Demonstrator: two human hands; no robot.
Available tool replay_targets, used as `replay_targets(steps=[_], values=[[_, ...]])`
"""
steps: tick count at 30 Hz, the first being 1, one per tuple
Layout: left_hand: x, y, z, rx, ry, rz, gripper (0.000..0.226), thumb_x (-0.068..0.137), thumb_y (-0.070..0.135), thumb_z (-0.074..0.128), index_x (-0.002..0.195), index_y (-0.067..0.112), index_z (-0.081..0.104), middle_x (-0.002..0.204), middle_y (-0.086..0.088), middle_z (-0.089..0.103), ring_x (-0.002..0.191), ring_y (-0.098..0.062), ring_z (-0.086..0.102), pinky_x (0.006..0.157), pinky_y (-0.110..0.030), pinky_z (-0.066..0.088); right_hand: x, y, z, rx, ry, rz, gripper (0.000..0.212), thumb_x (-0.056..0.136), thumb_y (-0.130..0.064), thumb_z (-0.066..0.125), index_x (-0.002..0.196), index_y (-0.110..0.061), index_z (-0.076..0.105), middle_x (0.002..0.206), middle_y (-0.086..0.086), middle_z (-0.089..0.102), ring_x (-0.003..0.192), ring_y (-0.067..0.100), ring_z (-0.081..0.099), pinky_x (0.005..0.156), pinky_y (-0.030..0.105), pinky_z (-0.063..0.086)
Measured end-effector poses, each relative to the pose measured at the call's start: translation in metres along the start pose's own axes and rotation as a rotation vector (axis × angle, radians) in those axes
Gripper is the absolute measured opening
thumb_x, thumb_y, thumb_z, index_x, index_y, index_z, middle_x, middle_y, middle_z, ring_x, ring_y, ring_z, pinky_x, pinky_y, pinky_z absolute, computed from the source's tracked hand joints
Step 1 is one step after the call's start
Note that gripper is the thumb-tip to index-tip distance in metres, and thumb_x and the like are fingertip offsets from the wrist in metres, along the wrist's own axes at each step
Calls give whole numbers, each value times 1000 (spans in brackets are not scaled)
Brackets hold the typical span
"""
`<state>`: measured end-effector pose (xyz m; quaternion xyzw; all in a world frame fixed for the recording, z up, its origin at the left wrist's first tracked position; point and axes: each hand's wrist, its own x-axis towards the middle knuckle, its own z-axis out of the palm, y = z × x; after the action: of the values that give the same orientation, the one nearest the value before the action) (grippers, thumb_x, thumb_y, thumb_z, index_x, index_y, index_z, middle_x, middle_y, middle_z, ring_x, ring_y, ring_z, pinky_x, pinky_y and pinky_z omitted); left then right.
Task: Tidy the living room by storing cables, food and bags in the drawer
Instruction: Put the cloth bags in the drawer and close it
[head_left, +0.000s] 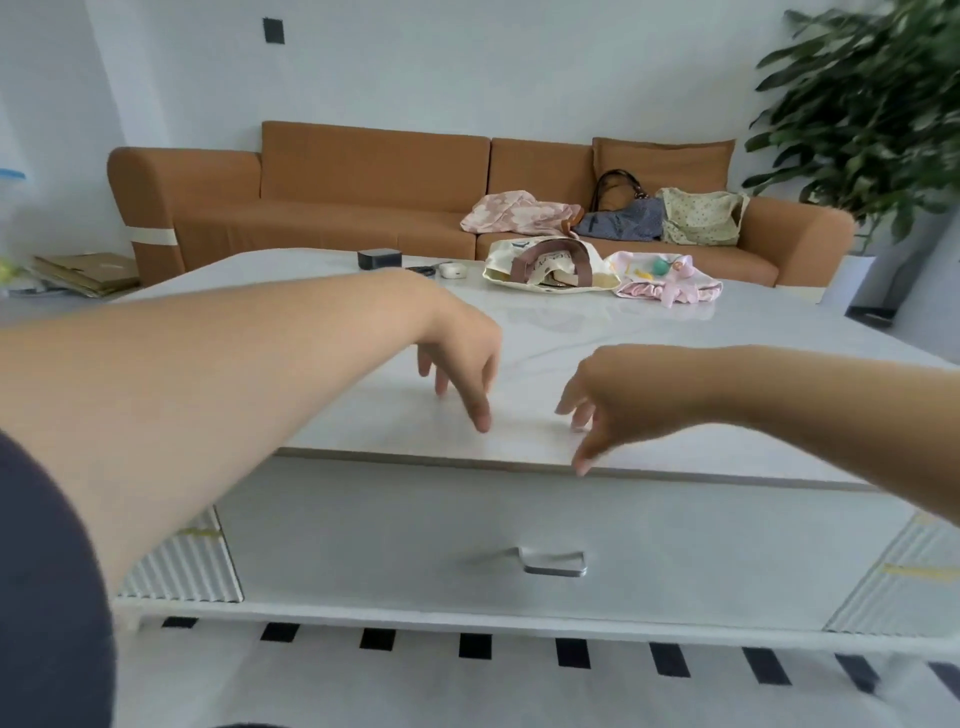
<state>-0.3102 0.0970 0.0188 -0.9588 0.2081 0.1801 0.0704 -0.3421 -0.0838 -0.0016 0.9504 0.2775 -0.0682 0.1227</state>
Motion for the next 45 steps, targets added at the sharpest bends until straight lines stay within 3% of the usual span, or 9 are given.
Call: replay_targets(steps=[2, 6, 14, 20, 25, 29, 32, 39, 45], values=[[19, -31, -1, -86, 79, -27, 46, 78, 41, 74, 115, 18, 61, 105, 2, 66, 90, -15, 65, 74, -28, 54, 24, 15, -13, 111, 11, 24, 59, 77, -57, 64, 123, -21, 58, 113, -11, 66, 101, 12, 60, 89, 29, 47], [64, -61, 3, -75, 375, -53, 29, 91, 33, 58, 117, 20, 62, 109, 7, 57, 107, -16, 55, 85, -25, 43, 100, 35, -13, -18, 169, 106, 44, 91, -49, 49, 122, -19, 57, 121, 0, 61, 109, 22, 56, 93, 36, 46], [130, -95, 7, -221, 462, -243, 31, 90, 19, 49, 119, 22, 59, 128, 1, 53, 118, -19, 49, 93, -28, 44, 201, 53, -1, -10, 328, 204, 36, 96, -30, 41, 126, -14, 52, 124, 7, 56, 112, 28, 54, 79, 31, 43], [176, -123, -10, -264, 511, -297, 38, 92, 23, 48, 130, 26, 52, 134, 0, 50, 122, -20, 47, 87, -25, 39, 245, 76, -3, 79, 503, 236, 36, 100, -33, 32, 105, -9, 58, 106, 11, 62, 95, 31, 57, 66, 30, 36], [236, -140, -17, -269, 706, -232, 41, 91, 20, 48, 132, 23, 52, 142, -1, 45, 130, -22, 40, 99, -33, 39, 288, 101, 11, 277, 669, 345, 30, 97, -26, 34, 91, -8, 57, 91, 14, 62, 76, 31, 51, 62, 31, 32], [271, -137, -16, -403, 645, -220, 38, 91, 19, 49, 129, 21, 54, 136, -3, 50, 125, -23, 44, 97, -32, 39, 312, 107, 19, 490, 594, 494, 18, 93, -20, 38, 82, -11, 50, 88, 12, 60, 75, 30, 45, 62, 31, 29], [280, -144, -20, -462, 577, -213, 38, 91, 18, 47, 128, 20, 55, 133, -2, 53, 125, -21, 44, 98, -31, 40, 325, 106, 12, 561, 514, 574, 21, 93, -20, 38, 91, -8, 56, 98, 12, 61, 91, 31, 54, 66, 29, 31], [270, -131, -30, -535, 424, -237, 31, 90, 12, 43, 113, 14, 63, 125, 0, 56, 119, -19, 45, 89, -33, 44, 303, 113, 12, 614, 280, 505, 29, 92, -17, 40, 114, -5, 55, 116, 10, 48, 114, 24, 40, 87, 33, 38], [250, -95, -57, -607, 133, -226, 40, 92, 13, 45, 132, 15, 51, 140, -2, 45, 128, -20, 41, 96, -28, 38, 262, 141, -11, 632, -112, 448, 39, 96, -27, 38, 131, -11, 42, 129, 7, 40, 121, 25, 40, 89, 37, 41]])
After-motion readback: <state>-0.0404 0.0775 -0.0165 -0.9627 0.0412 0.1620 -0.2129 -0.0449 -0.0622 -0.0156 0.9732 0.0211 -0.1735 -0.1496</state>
